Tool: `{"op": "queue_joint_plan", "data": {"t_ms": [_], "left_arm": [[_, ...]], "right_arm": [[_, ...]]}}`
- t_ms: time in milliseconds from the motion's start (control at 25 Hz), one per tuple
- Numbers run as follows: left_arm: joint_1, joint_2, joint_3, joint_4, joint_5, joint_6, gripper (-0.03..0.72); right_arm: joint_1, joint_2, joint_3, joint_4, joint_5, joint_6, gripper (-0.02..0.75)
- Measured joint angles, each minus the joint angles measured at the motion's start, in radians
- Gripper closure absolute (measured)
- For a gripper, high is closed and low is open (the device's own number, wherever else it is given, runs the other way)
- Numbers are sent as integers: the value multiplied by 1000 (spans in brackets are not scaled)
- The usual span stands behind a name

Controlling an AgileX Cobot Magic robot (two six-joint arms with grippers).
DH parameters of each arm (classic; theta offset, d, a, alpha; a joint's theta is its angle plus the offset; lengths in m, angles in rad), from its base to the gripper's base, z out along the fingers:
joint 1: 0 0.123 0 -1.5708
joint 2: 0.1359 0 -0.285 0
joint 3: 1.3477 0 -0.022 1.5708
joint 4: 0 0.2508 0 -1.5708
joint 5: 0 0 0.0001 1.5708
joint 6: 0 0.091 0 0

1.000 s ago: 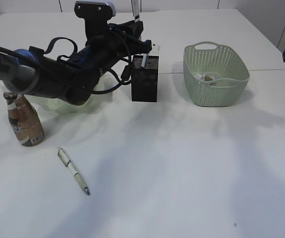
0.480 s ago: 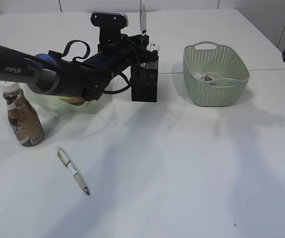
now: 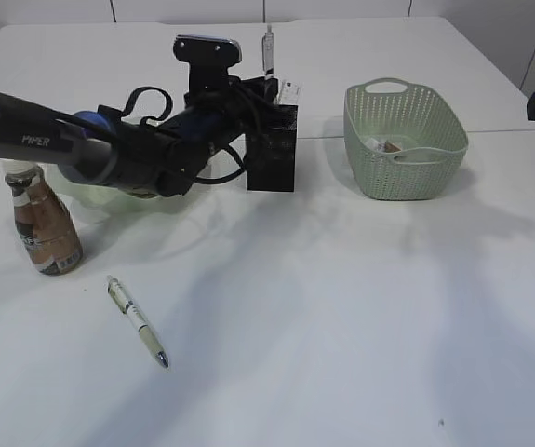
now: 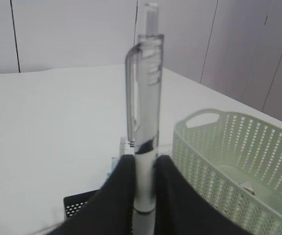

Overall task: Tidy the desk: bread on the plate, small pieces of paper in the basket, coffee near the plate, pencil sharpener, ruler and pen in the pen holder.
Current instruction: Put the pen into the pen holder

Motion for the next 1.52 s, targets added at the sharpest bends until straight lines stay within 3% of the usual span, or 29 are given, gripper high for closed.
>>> {"op": "queue_joint_plan", "data": {"t_ms": [760, 1040, 1520], "left_arm": [[24, 4, -13, 0, 0, -6, 614], [24, 62, -121, 0, 93, -11, 613], [24, 68, -128, 2, 175, -11, 613]], "right_arm": [[-2, 0, 0, 0, -6, 0, 405], [-2, 0, 0, 0, -6, 0, 405], [-2, 0, 0, 0, -12, -2, 405]]}}
